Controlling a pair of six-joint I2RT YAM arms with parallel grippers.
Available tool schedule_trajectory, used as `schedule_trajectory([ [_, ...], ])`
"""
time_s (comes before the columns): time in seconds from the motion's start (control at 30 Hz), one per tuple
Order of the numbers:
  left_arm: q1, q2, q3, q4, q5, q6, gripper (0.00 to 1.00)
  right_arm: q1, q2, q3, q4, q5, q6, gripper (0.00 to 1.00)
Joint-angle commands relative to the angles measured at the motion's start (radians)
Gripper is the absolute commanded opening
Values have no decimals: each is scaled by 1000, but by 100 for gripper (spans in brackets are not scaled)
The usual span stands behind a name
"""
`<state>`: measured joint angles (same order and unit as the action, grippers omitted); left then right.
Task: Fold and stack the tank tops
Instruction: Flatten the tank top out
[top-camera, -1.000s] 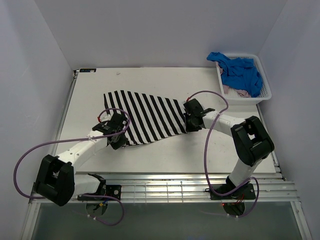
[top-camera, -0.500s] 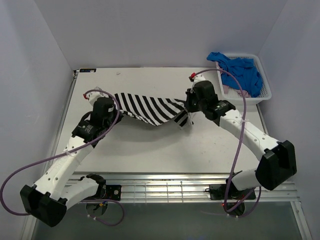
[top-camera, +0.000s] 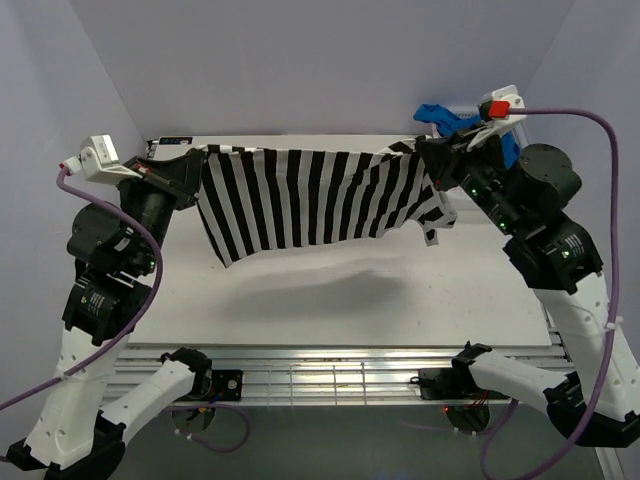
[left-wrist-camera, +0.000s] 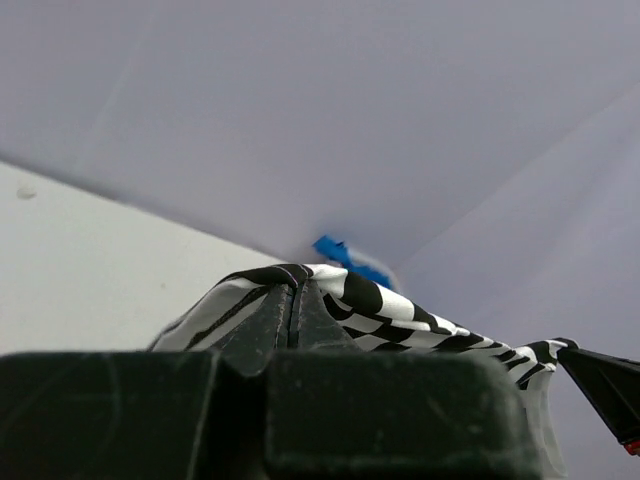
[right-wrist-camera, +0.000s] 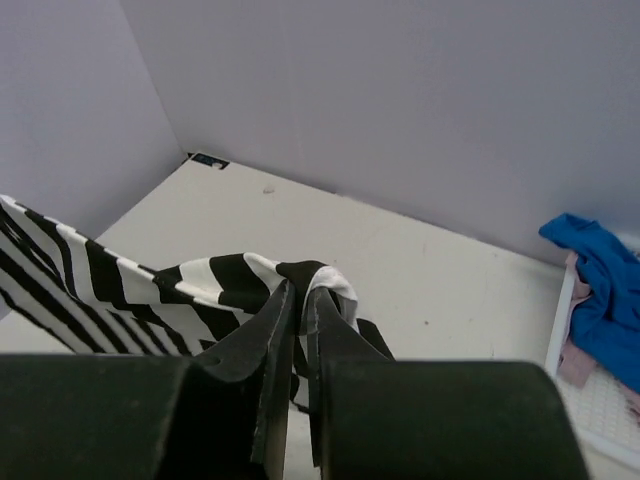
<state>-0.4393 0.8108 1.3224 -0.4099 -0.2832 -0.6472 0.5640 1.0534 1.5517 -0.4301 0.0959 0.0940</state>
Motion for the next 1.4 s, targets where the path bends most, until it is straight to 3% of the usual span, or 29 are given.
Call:
schedule_trajectory([
  [0.0, 7, 40, 80, 60, 87, 63, 0, 4, -10, 74, -41, 2, -62, 8],
  [0.27, 8, 226, 100, 105, -50, 83, 0, -24, 158, 126, -32, 110, -189, 8],
  [0.37, 39, 375, 158, 111, -77, 115, 0, -157, 291, 194, -16, -45, -188, 8],
  [0.43, 117, 505, 266, 106, -28, 132, 0, -266, 409, 285, 16, -244, -181, 8],
  [0.53, 226, 663, 461, 100, 118, 135, 0, -320, 553, 445, 27, -327, -180, 8],
  [0.67, 277, 757, 624, 123, 213, 176, 0, -360, 651, 724, 39, -438, -211, 8],
  [0.73, 292, 755, 635, 152, 242, 188, 0, -374, 640, 719, 57, -502, -237, 8],
  [0.83, 300, 726, 568, 177, 237, 216, 0, -374, 559, 531, 111, -596, -257, 8],
  [0.97, 303, 572, 281, 272, 254, 250, 0, -374, 453, 201, 165, -657, -231, 8],
  [1.0, 303, 545, 152, 279, 248, 247, 0, -372, 412, 60, 189, -641, -214, 8],
  [1.17, 304, 403, -251, 254, 172, 157, 0, -308, 323, -292, 208, -604, -211, 8],
  [1.23, 304, 341, -406, 159, 113, 53, 0, -236, 326, -399, 157, -570, -214, 20],
  [1.27, 306, 323, -446, 122, 84, 22, 3, -208, 333, -419, 131, -496, -211, 29],
  [1.3, 304, 286, -500, 64, 53, -6, 19, -156, 356, -432, 107, -460, -208, 44],
  [1.33, 304, 269, -515, 47, 58, -14, 40, -138, 365, -436, 55, -438, -209, 51],
  [1.37, 304, 255, -520, 22, 56, -25, 79, -124, 375, -427, 30, -386, -194, 56],
])
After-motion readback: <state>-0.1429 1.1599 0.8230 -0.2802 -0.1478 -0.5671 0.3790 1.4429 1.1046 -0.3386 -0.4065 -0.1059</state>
